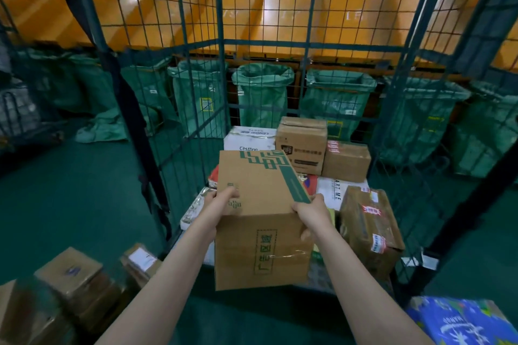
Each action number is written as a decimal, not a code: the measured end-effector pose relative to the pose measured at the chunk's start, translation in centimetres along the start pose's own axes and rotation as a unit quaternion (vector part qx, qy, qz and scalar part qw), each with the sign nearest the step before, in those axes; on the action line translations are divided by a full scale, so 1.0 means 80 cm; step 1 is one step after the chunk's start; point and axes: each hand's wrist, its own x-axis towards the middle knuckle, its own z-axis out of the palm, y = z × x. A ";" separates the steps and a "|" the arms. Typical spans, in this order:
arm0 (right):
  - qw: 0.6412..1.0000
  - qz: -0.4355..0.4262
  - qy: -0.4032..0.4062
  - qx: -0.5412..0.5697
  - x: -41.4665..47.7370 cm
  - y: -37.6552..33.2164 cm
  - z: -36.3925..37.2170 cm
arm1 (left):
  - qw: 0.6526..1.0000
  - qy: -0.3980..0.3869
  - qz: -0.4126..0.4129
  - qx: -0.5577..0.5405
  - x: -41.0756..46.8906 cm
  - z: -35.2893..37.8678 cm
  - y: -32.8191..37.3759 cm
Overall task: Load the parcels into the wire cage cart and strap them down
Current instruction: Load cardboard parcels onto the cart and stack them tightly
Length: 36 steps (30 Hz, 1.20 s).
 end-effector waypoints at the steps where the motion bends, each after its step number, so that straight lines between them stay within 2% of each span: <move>1: 1.000 0.003 0.003 0.003 0.015 -0.010 0.010 | 1.000 0.000 0.002 0.001 0.019 -0.003 0.011; 6: 0.999 0.008 0.013 0.040 0.076 -0.047 0.051 | 1.000 0.001 -0.010 0.009 0.095 -0.010 0.032; 17: 1.000 0.017 -0.022 -0.011 0.257 -0.108 0.104 | 0.999 0.018 -0.043 0.003 0.276 0.020 0.082; 20: 0.999 0.015 -0.027 -0.011 0.321 -0.130 0.113 | 0.999 0.023 -0.031 0.018 0.334 0.040 0.107; 24: 0.999 0.004 -0.040 -0.022 0.399 -0.161 0.126 | 0.998 0.041 -0.041 -0.010 0.405 0.061 0.134; 36: 0.995 0.035 -0.059 -0.072 0.585 -0.192 0.211 | 0.987 0.064 -0.146 0.007 0.582 0.083 0.157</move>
